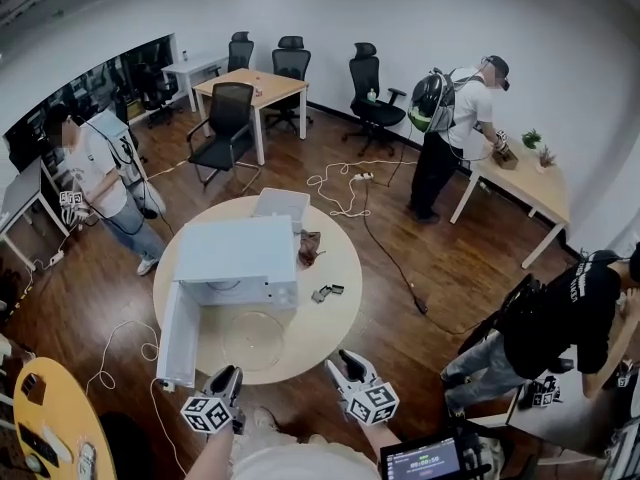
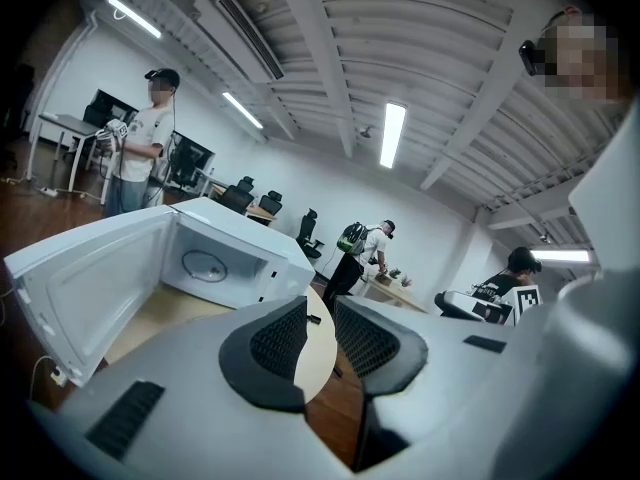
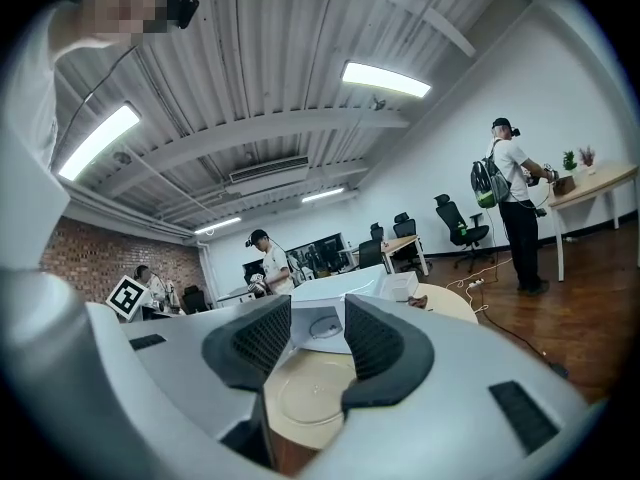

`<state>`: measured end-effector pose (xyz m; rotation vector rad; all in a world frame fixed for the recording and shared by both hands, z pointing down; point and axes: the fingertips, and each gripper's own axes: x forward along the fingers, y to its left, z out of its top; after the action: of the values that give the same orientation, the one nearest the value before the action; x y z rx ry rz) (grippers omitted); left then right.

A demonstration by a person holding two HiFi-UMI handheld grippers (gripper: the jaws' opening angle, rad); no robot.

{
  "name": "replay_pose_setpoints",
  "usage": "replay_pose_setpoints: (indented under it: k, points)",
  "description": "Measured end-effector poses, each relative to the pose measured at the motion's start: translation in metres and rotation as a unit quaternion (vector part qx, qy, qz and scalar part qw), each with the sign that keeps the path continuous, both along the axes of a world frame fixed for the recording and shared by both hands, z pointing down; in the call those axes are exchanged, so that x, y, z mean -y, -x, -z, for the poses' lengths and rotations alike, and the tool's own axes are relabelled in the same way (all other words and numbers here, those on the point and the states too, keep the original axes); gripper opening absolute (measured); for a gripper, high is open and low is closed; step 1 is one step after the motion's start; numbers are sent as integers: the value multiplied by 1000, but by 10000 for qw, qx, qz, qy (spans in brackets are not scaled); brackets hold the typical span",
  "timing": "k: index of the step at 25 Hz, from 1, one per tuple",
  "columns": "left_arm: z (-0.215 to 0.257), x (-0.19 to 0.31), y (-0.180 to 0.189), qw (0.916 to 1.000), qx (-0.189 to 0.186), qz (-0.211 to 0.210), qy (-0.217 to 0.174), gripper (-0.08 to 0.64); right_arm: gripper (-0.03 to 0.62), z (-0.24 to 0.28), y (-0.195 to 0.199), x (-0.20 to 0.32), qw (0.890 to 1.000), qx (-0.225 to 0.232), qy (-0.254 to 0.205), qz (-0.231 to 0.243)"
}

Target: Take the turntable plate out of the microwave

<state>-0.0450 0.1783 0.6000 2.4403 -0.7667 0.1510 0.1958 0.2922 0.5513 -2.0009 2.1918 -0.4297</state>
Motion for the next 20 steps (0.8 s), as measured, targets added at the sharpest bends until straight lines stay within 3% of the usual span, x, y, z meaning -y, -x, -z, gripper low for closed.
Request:
replay_pose_setpoints:
  k: [13, 20]
  points:
    - [-21, -89, 22, 9989, 368, 193, 233, 91, 170, -33, -1, -83, 9995, 302, 114, 24]
    - [-26, -121, 8, 9984, 338, 93, 433, 91, 170, -36, -3, -117, 9985, 540, -68, 20]
